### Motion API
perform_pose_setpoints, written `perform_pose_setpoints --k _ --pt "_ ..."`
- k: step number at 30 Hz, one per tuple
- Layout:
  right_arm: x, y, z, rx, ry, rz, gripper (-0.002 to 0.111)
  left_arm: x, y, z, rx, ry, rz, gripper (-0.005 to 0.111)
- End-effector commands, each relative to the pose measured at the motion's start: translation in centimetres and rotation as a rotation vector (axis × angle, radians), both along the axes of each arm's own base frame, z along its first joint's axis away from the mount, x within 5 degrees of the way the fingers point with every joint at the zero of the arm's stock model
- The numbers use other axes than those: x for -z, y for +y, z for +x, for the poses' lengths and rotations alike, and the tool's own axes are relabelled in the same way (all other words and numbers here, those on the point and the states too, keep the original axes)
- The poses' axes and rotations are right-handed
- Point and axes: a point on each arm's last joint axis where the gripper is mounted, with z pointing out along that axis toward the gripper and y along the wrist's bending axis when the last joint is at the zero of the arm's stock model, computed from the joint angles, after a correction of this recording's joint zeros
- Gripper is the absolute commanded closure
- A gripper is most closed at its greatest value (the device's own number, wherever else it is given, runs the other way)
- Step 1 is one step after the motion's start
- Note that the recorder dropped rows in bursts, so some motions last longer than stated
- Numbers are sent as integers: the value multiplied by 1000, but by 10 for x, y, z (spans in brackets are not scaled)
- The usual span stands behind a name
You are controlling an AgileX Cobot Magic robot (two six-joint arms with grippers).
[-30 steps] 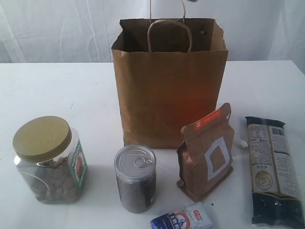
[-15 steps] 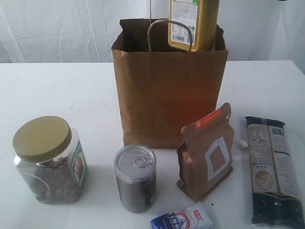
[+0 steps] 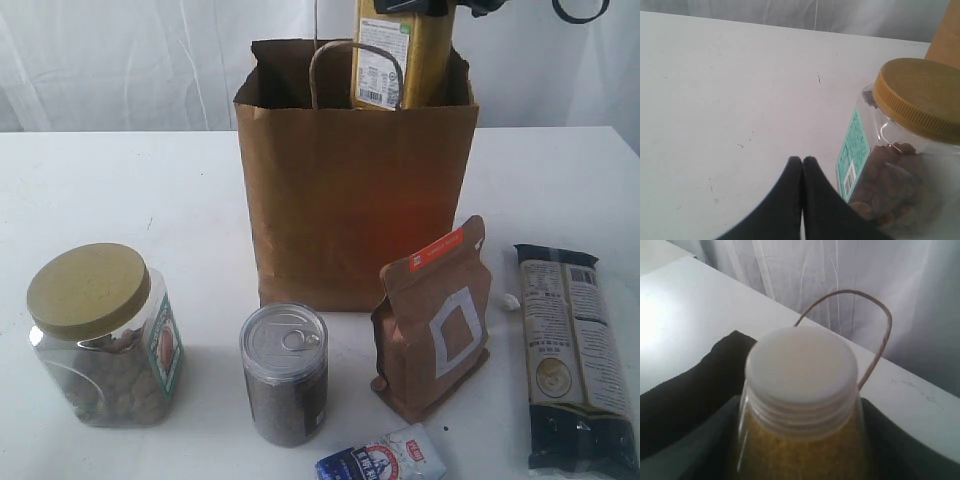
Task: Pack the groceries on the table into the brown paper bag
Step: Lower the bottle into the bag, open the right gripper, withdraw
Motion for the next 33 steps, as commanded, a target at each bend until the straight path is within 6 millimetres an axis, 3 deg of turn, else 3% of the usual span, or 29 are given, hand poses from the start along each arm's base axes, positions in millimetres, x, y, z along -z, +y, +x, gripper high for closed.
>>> perform_pose_setpoints --k 1,33 --pt "-13 0 -4 11 -29 30 56 1 0 0 2 1 -5 107" --pt "-1 -1 -11 -71 29 -104 54 1 0 0 2 1 -5 107"
